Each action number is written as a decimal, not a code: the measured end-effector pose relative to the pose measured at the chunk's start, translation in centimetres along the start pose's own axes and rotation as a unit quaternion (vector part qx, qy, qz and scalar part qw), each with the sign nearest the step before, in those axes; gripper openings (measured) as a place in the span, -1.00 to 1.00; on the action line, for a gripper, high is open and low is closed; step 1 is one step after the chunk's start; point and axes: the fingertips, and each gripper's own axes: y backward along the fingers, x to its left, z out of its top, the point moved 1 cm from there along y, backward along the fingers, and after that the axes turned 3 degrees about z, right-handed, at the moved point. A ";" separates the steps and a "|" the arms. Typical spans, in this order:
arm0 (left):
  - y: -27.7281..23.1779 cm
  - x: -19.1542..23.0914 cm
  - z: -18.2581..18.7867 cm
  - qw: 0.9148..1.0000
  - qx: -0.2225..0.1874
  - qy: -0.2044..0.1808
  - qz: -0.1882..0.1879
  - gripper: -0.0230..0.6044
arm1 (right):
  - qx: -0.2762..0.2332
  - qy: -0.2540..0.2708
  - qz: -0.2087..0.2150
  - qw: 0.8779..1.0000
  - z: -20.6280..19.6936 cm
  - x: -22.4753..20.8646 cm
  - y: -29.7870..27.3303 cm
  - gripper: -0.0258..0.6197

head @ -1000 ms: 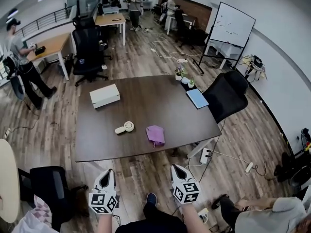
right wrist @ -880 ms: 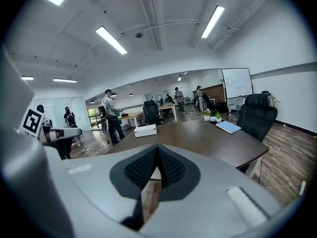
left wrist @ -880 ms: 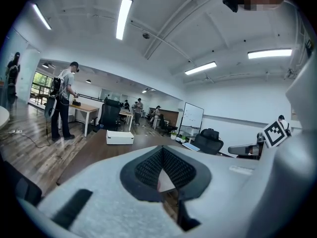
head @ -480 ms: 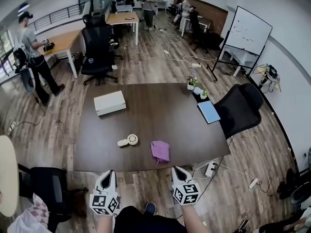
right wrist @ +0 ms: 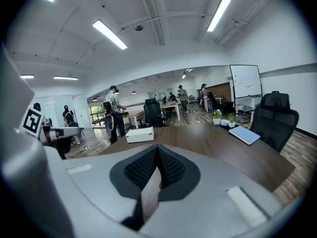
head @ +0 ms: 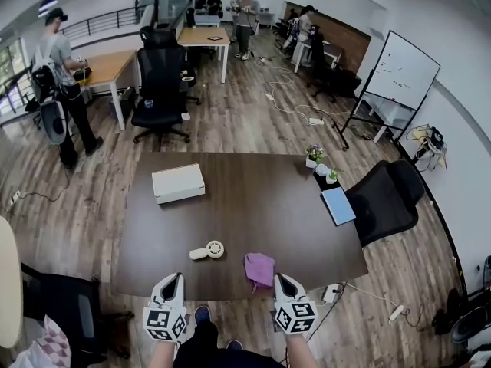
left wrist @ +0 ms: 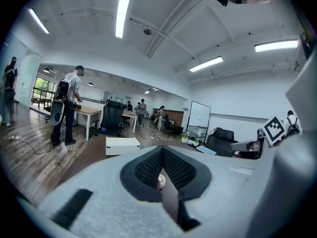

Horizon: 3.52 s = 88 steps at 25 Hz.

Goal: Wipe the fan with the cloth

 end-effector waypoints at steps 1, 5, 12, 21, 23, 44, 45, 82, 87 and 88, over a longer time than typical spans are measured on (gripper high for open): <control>-0.8 0.7 0.2 1.000 0.001 0.001 -0.002 -0.94 | -0.002 -0.002 -0.002 1.000 0.4 -0.1 -0.9 -0.89; -3.5 3.8 1.1 1.000 0.003 -0.005 -0.008 -0.94 | -0.012 -0.005 -0.016 1.000 2.1 0.1 -4.1 -0.89; -8.1 6.7 1.5 0.999 0.015 -0.012 -0.039 -0.94 | -0.022 -0.018 -0.043 0.999 3.9 -0.2 -8.4 -0.89; -12.6 7.3 0.9 0.998 0.025 -0.017 -0.056 -0.94 | -0.008 -0.018 -0.047 0.999 4.4 -1.2 -11.2 -0.89; -13.4 7.4 0.7 0.998 0.026 -0.019 -0.052 -0.94 | -0.005 -0.015 -0.045 0.999 4.4 -1.8 -11.9 -0.89; -17.6 7.4 -6.0 0.994 0.107 -0.001 -0.011 -0.94 | 0.240 -0.043 -0.047 0.969 -11.8 -9.3 -15.6 -0.35; -17.7 7.4 -6.2 0.994 0.110 -0.002 -0.010 -0.94 | 0.253 -0.048 -0.045 0.965 -12.6 -9.4 -15.8 -0.30; -21.0 6.8 -22.5 0.851 0.374 -0.332 -0.162 -0.01 | 0.391 -0.013 -0.057 0.919 -19.4 -10.4 -17.7 0.03; -21.7 7.4 -23.2 0.847 0.382 -0.332 -0.162 -0.06 | 0.398 -0.006 -0.058 0.916 -19.6 -10.5 -17.9 -0.01; -21.6 7.5 -23.4 0.846 0.383 -0.331 -0.165 -0.06 | 0.399 -0.002 -0.059 0.915 -19.7 -10.5 -18.0 -0.02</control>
